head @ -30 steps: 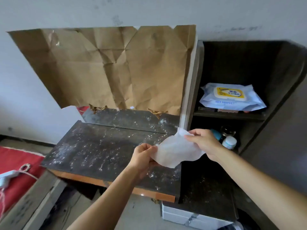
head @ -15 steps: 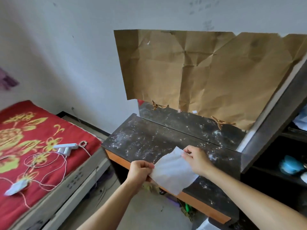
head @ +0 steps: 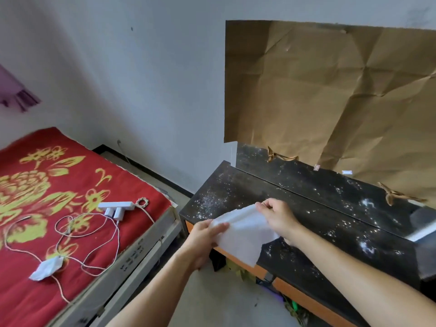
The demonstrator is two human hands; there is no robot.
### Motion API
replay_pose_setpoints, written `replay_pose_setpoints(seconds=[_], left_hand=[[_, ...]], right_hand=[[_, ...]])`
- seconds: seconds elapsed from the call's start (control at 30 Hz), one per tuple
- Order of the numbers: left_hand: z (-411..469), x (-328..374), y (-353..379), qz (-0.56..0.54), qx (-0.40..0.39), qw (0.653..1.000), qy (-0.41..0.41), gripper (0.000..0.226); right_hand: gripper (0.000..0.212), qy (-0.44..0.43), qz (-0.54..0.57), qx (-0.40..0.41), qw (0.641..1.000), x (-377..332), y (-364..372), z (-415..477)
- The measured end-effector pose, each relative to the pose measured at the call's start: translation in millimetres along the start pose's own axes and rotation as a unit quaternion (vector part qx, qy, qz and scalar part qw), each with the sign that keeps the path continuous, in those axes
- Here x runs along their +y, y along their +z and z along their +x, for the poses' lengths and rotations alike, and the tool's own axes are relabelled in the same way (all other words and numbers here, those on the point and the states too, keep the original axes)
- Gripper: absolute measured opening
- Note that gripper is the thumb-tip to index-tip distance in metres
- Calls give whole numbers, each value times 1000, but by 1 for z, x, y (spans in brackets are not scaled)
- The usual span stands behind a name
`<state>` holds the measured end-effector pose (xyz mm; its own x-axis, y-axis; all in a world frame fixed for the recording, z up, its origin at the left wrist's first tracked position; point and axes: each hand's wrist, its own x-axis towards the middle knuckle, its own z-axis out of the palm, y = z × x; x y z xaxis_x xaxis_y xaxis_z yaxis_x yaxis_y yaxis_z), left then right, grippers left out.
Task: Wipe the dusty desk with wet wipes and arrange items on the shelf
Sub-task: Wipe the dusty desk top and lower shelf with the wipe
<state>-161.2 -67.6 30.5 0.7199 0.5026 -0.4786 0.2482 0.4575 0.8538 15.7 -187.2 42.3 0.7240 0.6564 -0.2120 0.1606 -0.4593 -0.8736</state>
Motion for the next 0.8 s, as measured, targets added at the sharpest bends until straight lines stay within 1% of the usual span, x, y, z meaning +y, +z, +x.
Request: replay_pose_setpoints(seconds=[0.07, 0.1, 0.17, 0.23, 0.3, 0.4, 0.53, 0.6, 0.67, 0.8], left_hand=[[20, 6, -8, -88, 2, 996, -5, 29], [32, 9, -12, -117, 15, 993, -7, 24], [56, 17, -17, -136, 63, 989, -6, 14], [82, 27, -24, -125, 93, 988, -5, 18], [110, 35, -36, -106, 105, 989, -20, 21], [149, 49, -57, -59, 115, 990, -51, 25], [203, 62, -77, 58, 148, 986, -48, 16], [225, 65, -76, 124, 134, 982, -49, 12], [248, 69, -73, 167, 116, 978, -54, 17], [301, 83, -73, 189, 88, 974, -83, 22]], right_hand=[[25, 28, 4, 0, 1000, 3, 11, 20], [26, 36, 8, 0, 999, 6, 19, 31], [27, 49, 22, 6, 999, 9, 34, 55], [28, 62, 34, 16, 997, 12, 46, 84], [29, 84, 40, 35, 995, 15, 54, 114], [24, 109, 42, 84, 990, 20, 54, 158], [19, 125, -1, 103, 987, 24, 47, 202], [18, 132, -26, 92, 987, 26, 48, 214], [15, 133, -57, 87, 986, 26, 49, 225], [11, 97, -163, 124, 974, 20, 53, 263]])
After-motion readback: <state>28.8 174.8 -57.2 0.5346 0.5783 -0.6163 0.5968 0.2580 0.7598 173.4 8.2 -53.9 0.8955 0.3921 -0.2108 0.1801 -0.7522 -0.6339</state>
